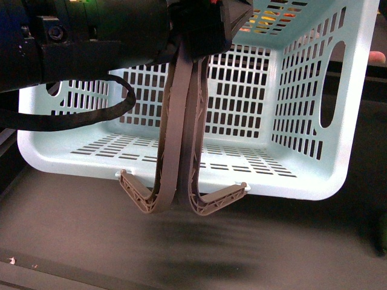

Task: Pick mango with right arm and hold basket with left

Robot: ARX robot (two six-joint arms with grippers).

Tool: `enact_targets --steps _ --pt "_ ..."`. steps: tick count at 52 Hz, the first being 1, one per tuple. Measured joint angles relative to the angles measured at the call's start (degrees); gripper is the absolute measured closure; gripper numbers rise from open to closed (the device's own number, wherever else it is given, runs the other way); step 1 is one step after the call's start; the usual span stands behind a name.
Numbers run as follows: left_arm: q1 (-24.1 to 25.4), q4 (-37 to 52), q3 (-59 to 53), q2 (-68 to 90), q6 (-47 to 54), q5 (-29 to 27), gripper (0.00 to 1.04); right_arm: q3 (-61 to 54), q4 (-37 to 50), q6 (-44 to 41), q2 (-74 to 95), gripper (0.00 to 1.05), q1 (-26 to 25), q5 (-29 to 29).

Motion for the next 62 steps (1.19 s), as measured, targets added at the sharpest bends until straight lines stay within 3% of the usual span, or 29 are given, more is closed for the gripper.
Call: enact_targets --steps 19,29,40,51,62 --pt "0.02 0.00 0.00 0.00 0.00 -0.02 0.96 3.39 27.96 -2.32 39.98 0.08 -12.83 -10.60" --pt "0.02 0.00 0.00 0.00 0.00 -0.02 0.96 7.52 37.03 -4.07 60.33 0.08 -17.64 -15.30" --pt "0.02 0.00 0.00 0.00 0.00 0.00 0.96 13.05 38.77 -6.21 77.77 0.08 -22.73 -19.23" --pt "0.02 0.00 0.00 0.00 0.00 0.00 0.96 19.61 35.85 -14.43 92.48 0.08 -29.18 -24.09" --pt "0.02 0.00 0.00 0.00 0.02 -0.02 0.96 25.05 32.09 -22.34 98.90 0.08 -33.44 -24.83"
